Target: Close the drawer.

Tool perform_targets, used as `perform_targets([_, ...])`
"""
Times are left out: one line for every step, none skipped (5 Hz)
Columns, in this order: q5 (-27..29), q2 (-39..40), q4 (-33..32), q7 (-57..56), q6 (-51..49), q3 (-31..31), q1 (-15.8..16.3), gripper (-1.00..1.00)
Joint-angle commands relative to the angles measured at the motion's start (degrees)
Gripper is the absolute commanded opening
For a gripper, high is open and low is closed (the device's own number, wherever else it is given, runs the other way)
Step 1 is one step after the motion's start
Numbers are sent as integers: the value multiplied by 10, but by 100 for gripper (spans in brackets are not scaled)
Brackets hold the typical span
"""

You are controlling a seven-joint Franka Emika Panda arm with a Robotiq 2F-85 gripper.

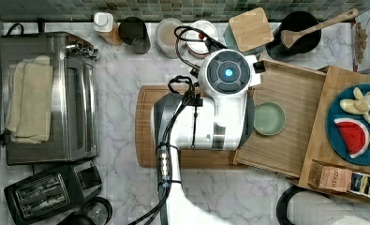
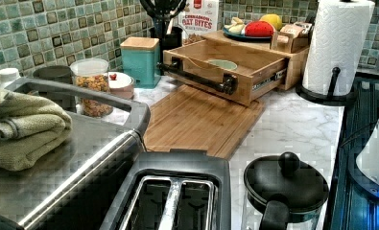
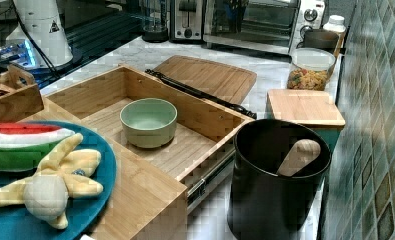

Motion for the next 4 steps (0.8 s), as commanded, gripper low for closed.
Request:
perform_targets([-60, 87, 73, 21, -26, 25, 42, -100])
perform_targets([-106, 100, 75, 59, -8, 20, 61, -100])
perform_targets([-142, 109, 62, 61, 26, 9, 66, -100])
perform_targets([-151, 126, 60, 45, 39, -1, 55, -100])
